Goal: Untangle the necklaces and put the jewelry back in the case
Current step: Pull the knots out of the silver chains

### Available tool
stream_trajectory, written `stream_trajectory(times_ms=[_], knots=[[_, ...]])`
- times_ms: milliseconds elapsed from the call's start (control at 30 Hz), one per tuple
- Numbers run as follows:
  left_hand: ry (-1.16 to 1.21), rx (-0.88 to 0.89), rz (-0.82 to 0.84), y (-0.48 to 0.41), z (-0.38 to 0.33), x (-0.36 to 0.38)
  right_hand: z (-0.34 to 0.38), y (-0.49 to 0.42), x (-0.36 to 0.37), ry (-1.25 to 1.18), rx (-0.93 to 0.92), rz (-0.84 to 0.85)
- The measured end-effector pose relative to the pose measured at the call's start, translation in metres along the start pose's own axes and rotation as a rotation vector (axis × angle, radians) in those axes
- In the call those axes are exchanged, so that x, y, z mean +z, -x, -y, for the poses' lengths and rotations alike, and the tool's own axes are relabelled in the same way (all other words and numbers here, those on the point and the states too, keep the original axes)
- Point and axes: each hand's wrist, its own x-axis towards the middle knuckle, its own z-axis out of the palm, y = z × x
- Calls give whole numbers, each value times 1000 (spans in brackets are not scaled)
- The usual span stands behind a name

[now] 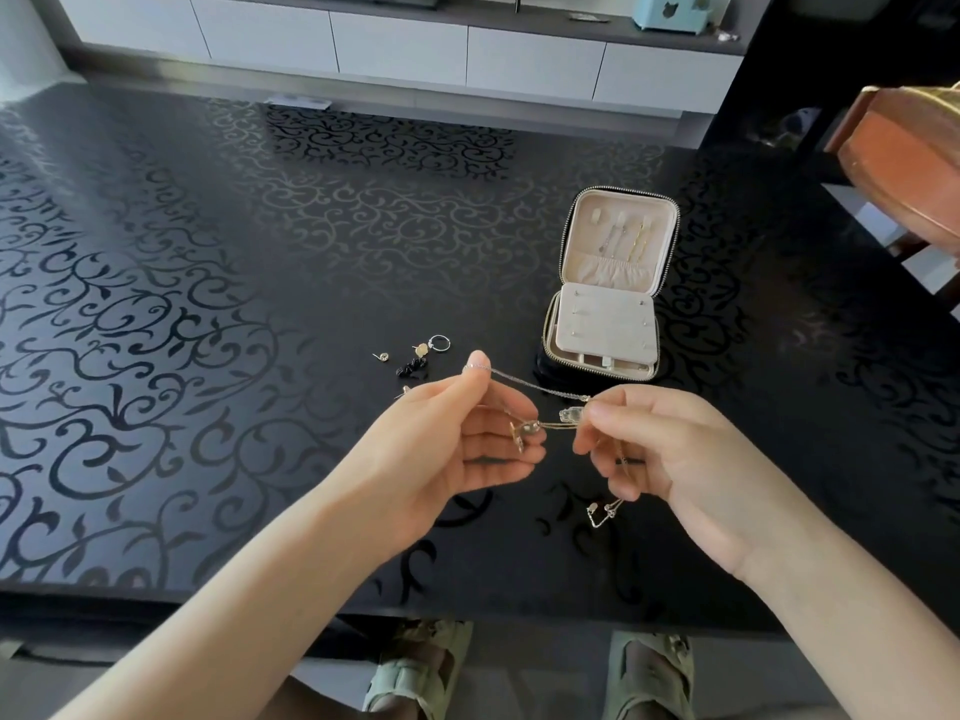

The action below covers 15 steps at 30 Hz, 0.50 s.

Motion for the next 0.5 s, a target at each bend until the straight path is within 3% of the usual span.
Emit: stream_trajectory(times_ms=[300, 500], knots=[[-354, 185, -87, 2, 6, 1, -5, 6, 10, 350, -240, -15], [-422, 237, -112, 2, 7, 2, -11, 7, 19, 564, -322, -48]])
